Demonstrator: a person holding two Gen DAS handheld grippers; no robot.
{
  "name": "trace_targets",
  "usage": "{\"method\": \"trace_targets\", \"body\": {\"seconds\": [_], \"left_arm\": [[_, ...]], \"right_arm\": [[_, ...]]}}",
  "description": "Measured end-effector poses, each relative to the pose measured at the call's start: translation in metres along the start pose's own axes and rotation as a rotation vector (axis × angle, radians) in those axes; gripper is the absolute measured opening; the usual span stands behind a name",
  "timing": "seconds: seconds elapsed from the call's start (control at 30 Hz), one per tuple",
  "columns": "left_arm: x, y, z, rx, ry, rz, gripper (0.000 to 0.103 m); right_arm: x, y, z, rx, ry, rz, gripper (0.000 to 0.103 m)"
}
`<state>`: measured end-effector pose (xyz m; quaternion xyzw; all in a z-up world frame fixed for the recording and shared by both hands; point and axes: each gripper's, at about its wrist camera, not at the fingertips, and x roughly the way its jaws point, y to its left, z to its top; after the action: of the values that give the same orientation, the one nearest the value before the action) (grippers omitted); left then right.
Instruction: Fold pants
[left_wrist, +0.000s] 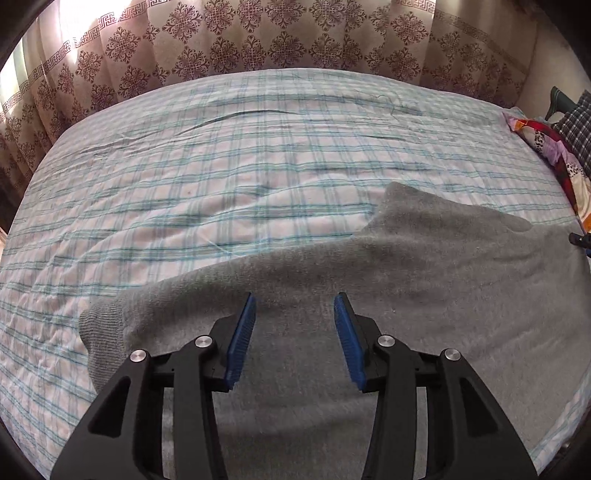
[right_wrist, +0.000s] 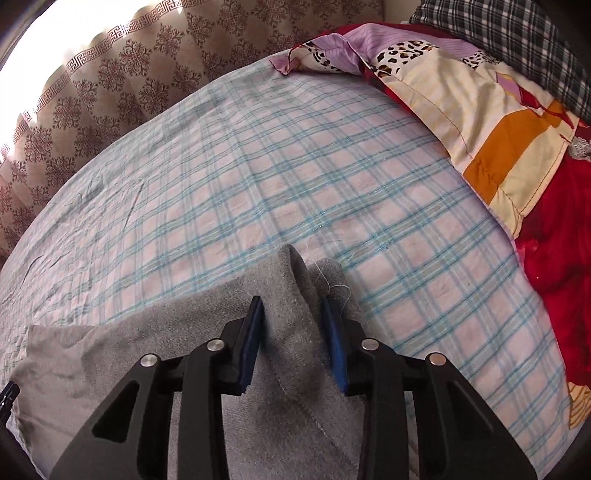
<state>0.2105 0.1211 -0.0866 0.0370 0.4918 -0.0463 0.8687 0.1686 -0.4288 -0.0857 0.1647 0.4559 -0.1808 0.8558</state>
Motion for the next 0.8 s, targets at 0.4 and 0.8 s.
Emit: {"method": "trace_targets", "body": {"seconds": [0.4, 0.8], "left_arm": [[0.01, 0.01, 0.004, -0.048, 0.03, 0.054, 0.047], [-0.013, -0.105, 0.047, 0.14, -0.063, -0.097, 0.056]], "right_arm": [[-0.012, 0.012, -0.007, -0.089, -0.09, -0.112, 0.044], [-0.069, 0.04, -0.024, -0.168, -0.21, -0.105, 0.075]]}}
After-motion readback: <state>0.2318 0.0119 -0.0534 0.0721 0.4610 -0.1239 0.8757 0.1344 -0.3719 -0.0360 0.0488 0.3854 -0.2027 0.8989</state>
